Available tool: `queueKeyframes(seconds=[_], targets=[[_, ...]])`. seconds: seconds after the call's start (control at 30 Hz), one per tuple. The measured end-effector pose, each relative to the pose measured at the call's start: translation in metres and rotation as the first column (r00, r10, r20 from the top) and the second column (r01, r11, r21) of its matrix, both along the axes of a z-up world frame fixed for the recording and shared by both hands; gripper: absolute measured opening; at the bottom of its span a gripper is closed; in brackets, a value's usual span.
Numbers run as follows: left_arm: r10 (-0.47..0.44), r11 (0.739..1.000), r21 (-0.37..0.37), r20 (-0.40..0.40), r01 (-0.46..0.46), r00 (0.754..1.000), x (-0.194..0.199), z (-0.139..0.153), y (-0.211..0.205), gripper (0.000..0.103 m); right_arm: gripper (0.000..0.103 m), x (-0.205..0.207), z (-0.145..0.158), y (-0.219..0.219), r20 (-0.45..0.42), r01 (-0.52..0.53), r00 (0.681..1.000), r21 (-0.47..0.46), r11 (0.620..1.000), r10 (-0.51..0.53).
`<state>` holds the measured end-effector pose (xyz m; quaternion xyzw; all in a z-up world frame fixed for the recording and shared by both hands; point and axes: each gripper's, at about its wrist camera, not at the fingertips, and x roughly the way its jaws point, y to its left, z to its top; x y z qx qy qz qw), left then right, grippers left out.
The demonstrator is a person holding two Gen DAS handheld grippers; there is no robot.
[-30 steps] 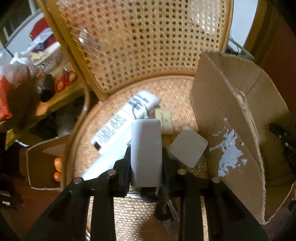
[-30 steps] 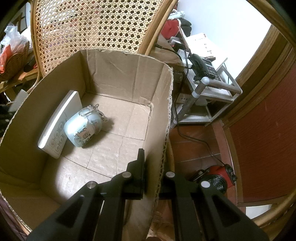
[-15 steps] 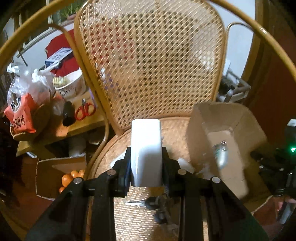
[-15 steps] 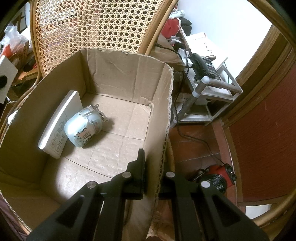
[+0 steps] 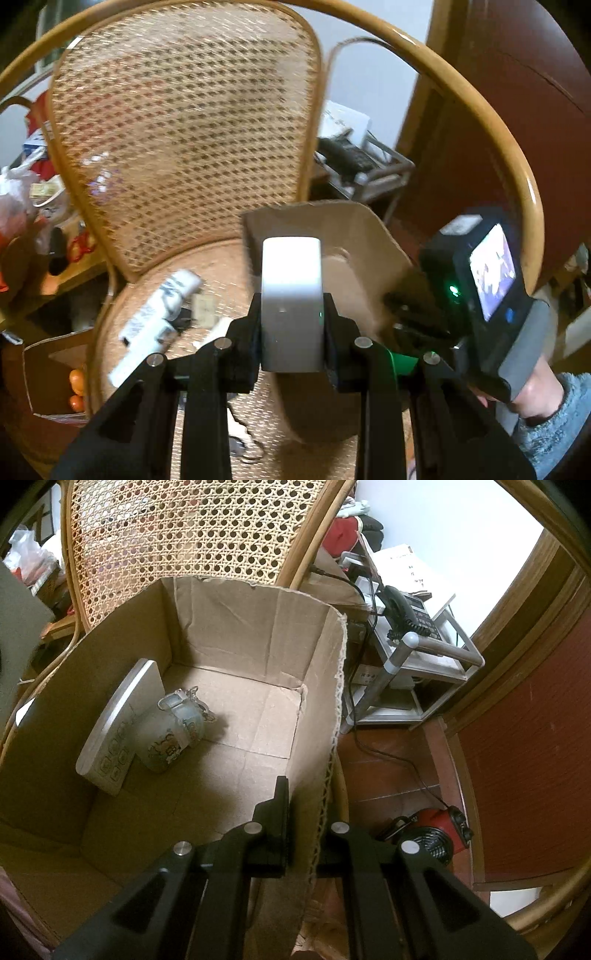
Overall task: Organize rigid objects
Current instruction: 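Carry the white charger into the box and open the left tool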
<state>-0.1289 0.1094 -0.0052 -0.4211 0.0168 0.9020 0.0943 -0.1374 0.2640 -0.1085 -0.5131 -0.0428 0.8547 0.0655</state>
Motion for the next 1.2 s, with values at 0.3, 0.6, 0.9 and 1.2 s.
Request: queueKeyframes(seconds=[0.3,0.6,0.9,1.2], targets=[[-0.049,0.997,-0.05,0.082,0.053,0.995,-0.002,-0.035,0.027,0.026,0.009,-0.001,0.0,0.001,0.002,0.0,1.0,-0.005,1.0,0.0],[-0.039,0.983,-0.173,0.115,0.059,0.993,0.0,-0.064,0.038,0.026,0.009,-0.002,0.001,0.0,0.001,0.001,1.0,-0.006,1.0,-0.001],[-0.065,0.969,-0.235,0.075,0.081,0.995,0.0,-0.066,0.045,0.026,0.009,-0.005,-0.003,-0.002,0.008,-0.001,1.0,0.002,1.0,0.001],[-0.07,0.974,-0.218,-0.007,0.067,0.998,0.011,-0.03,0.028,0.033,0.009,-0.006,-0.009,0.001,0.01,0.001,1.0,0.001,1.0,-0.001]])
